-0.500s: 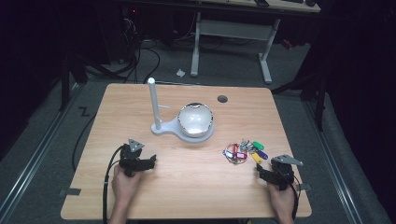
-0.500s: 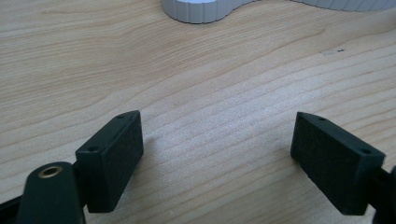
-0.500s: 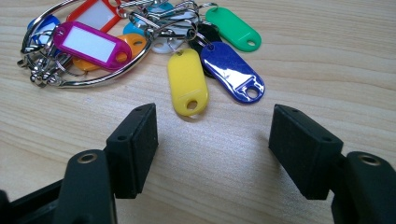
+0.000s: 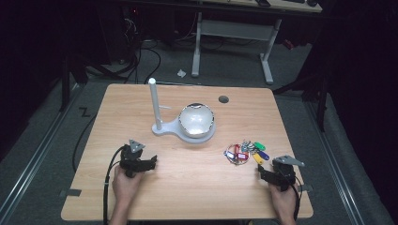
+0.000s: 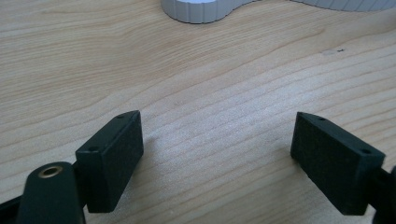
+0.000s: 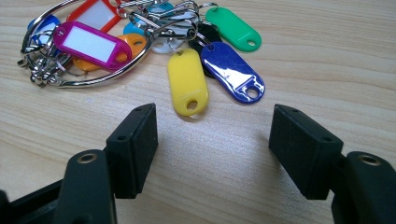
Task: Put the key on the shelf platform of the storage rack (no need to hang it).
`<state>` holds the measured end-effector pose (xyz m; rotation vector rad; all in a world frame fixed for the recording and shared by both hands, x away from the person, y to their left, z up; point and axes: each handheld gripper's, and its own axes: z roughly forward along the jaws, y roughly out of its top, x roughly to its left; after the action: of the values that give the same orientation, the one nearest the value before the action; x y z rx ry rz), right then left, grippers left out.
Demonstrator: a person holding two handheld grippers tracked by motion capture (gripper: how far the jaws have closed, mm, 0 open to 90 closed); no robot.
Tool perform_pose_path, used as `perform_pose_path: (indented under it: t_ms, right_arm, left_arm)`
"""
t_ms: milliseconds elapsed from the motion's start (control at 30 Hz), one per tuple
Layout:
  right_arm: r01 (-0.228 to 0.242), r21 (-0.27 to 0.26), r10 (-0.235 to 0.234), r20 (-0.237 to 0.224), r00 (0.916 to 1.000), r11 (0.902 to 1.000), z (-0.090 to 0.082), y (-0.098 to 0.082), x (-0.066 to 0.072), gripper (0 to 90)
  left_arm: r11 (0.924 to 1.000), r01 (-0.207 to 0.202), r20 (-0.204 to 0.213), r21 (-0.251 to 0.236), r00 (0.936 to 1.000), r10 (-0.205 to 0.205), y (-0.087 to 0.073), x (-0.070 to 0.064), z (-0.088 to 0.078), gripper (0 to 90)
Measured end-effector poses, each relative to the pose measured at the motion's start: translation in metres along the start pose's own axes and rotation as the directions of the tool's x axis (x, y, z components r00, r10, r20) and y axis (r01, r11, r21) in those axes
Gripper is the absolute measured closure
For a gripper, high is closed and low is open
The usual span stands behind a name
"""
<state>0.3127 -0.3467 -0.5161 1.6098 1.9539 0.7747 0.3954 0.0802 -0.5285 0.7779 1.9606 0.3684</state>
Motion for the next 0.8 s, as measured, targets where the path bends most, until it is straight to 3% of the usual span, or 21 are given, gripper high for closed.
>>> perform_pose_path:
  t_ms: [800]
  right_arm:
    - [0.017,-0.007,-0.017,-0.017,0.9997,0.9998,-0.0021,-0.0017,0.0025,38.4]
  left_arm:
    - [1.0,-0.007,0.004,0.002,1.0,0.007,0.0001,0.0004,0.0,17.4]
